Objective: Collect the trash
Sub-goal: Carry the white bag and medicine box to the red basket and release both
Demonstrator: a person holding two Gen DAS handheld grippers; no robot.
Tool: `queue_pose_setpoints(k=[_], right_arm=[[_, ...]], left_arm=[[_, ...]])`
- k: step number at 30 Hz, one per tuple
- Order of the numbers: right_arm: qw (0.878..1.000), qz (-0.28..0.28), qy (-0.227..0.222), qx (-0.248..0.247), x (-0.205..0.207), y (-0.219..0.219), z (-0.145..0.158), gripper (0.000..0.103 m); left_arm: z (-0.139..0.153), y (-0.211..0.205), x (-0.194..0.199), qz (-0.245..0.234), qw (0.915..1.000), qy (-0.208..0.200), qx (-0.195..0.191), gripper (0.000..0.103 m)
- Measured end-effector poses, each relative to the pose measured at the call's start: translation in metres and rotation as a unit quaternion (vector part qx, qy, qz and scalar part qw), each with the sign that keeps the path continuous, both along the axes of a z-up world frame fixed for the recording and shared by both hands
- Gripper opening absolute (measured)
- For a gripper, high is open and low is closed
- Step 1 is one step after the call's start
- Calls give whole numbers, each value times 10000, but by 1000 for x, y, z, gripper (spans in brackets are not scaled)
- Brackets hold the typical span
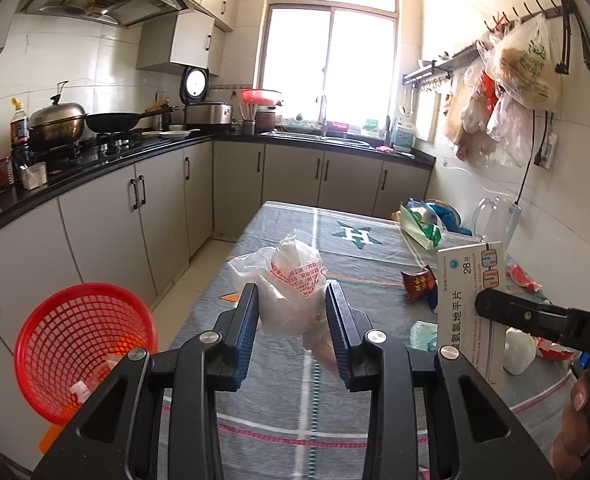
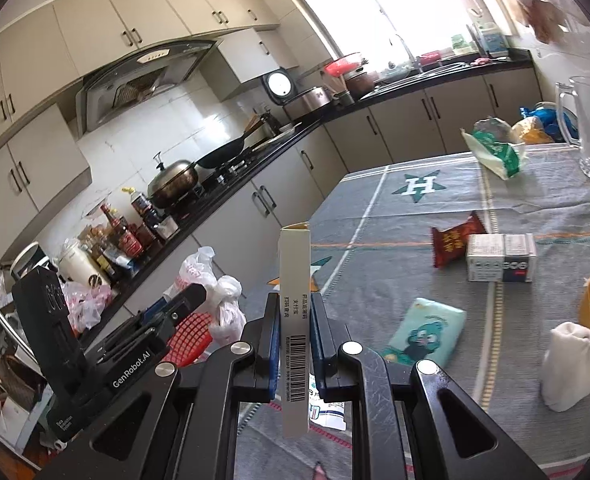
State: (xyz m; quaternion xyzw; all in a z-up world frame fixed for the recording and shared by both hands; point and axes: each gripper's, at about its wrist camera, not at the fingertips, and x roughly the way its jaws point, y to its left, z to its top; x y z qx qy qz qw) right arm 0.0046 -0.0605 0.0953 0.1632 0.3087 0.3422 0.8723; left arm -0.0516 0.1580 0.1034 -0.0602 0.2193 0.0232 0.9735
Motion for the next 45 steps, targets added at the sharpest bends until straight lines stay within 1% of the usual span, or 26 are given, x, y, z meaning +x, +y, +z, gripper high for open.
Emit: queue_pose_setpoints(k=[7,12,18,23,27,32,35,41,45], right_arm=[[9995,272,34,-125,-3,35,0,15],[9988,440,1,-194,-4,57,3,15],[9973,707,51,-209,1,88,9,15],[9951,958,38,-257,2,123,16,15],[9930,1148,154,-211,8,152,16,15],[9905,1321,328,-175,18,188,14,15],[9895,1377,417,-158,24,206,11,15],[9875,1433,638,-179,39,240,-1,15],[9853,1470,856,-180,50,259,-16,15]], left_arm=[[2,34,-11,237,9996,-65,-111,33],[2,53,-17,397,9991,-92,-154,33],[4,88,-26,640,9976,-113,-229,33],[4,130,-38,982,9947,-105,-299,33],[2,164,-45,1243,9913,-75,-432,33],[-10,204,-50,1535,9866,59,-558,33],[-20,217,-50,1619,9848,179,-601,33],[-38,228,-44,1741,9824,390,-551,33],[-49,232,-40,1799,9811,505,-493,33]])
